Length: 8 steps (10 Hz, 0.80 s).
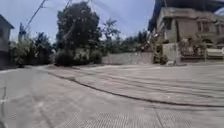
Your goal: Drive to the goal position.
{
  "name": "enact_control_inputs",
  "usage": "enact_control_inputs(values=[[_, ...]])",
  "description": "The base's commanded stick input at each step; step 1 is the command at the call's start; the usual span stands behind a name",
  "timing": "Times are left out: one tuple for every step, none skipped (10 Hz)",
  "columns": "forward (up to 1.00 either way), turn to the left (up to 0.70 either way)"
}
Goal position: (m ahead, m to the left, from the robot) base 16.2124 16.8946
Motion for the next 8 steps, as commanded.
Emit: enact_control_inputs(values=[[1.0, 0.01], [1.0, 0.01], [1.0, 0.01], [1.0, 0.01], [1.0, 0.01], [1.0, 0.01], [1.0, 0.01], [1.0, 0.01]])
